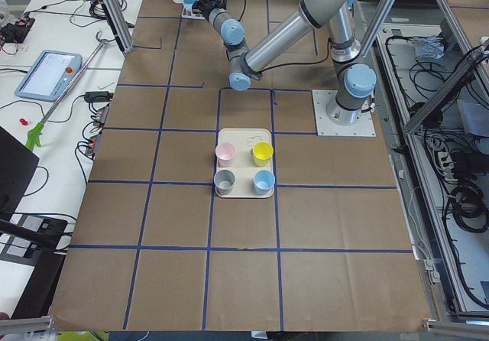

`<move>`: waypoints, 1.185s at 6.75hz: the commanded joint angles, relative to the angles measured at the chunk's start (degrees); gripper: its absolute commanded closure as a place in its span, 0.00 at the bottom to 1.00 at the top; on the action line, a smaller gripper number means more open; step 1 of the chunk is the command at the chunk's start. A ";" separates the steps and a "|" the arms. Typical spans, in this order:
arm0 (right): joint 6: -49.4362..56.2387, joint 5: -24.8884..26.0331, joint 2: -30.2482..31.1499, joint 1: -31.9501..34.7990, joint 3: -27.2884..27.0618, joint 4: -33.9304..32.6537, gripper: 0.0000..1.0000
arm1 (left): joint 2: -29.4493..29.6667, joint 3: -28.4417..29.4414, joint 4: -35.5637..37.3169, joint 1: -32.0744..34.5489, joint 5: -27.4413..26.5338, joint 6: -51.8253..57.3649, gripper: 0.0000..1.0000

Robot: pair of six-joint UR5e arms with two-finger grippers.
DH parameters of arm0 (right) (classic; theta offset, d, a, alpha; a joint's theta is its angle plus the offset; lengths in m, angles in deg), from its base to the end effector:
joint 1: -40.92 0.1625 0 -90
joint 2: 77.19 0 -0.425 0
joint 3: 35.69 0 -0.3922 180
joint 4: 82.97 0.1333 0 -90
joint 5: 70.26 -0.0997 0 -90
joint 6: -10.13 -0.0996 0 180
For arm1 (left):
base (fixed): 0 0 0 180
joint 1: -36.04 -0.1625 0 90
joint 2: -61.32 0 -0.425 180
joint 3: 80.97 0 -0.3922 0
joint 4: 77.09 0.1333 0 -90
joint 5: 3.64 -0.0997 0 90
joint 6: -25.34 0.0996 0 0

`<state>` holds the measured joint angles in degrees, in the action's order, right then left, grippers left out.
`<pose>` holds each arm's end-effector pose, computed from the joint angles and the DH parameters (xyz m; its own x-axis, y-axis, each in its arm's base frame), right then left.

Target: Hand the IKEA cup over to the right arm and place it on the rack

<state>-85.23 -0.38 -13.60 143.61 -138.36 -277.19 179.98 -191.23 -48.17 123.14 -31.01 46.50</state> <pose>0.2997 -0.5683 0.3470 -0.0128 0.4561 -0.8899 0.8524 0.4702 0.2287 -0.1942 -0.5492 0.3178 -0.4738 0.8788 -0.0559 0.1648 0.0261 -0.9860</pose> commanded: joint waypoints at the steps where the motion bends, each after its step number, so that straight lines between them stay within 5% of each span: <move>1: -0.44 -0.01 -0.04 0.32 0.02 0.07 0.01 | -0.09 0.05 -0.09 0.00 0.03 -0.07 0.94; 3: -0.35 -0.01 -0.04 0.32 0.02 0.07 0.05 | -0.09 0.05 0.00 0.00 0.03 -0.07 0.92; 4: -0.18 -0.18 -0.04 0.32 0.02 -0.27 0.31 | -0.09 0.05 -0.09 0.00 0.03 -0.07 0.92; 5: -0.18 -0.27 -0.04 0.32 0.02 -0.36 0.38 | -0.09 0.05 0.00 0.00 0.03 -0.59 0.92; 8: -0.18 -0.18 -0.04 0.32 0.02 -0.28 0.45 | 0.00 0.14 0.00 0.00 -0.14 -0.60 0.79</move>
<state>-85.41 -0.60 -13.64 143.92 -138.34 -277.50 179.94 -191.15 -48.18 123.14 -31.08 45.92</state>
